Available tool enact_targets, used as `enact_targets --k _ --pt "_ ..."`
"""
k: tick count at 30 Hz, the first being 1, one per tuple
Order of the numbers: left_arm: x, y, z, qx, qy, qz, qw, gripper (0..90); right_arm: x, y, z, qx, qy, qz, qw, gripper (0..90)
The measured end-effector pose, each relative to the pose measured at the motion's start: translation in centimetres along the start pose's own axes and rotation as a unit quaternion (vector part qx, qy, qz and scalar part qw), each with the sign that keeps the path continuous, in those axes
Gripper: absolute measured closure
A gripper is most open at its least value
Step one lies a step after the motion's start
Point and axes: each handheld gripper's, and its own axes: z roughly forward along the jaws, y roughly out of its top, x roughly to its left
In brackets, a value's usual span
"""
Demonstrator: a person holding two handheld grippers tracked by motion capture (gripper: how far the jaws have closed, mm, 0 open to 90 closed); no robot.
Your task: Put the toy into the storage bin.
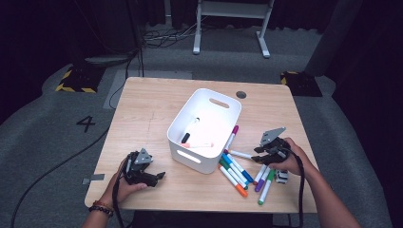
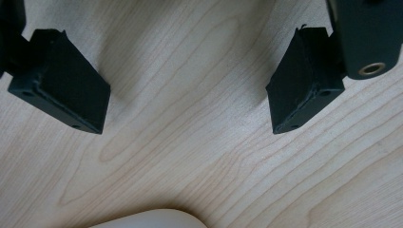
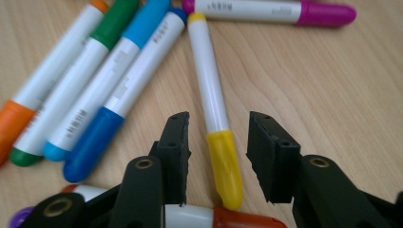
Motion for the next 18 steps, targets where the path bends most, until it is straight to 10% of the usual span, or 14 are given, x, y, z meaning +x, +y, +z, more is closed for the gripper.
enact_targets --k 18 --pt "0.0 0.0 0.0 0.0 0.0 -0.001 1.0 14.4 -2.2 -1.6 2.2 0.023 0.013 0.036 0.999 67.4"
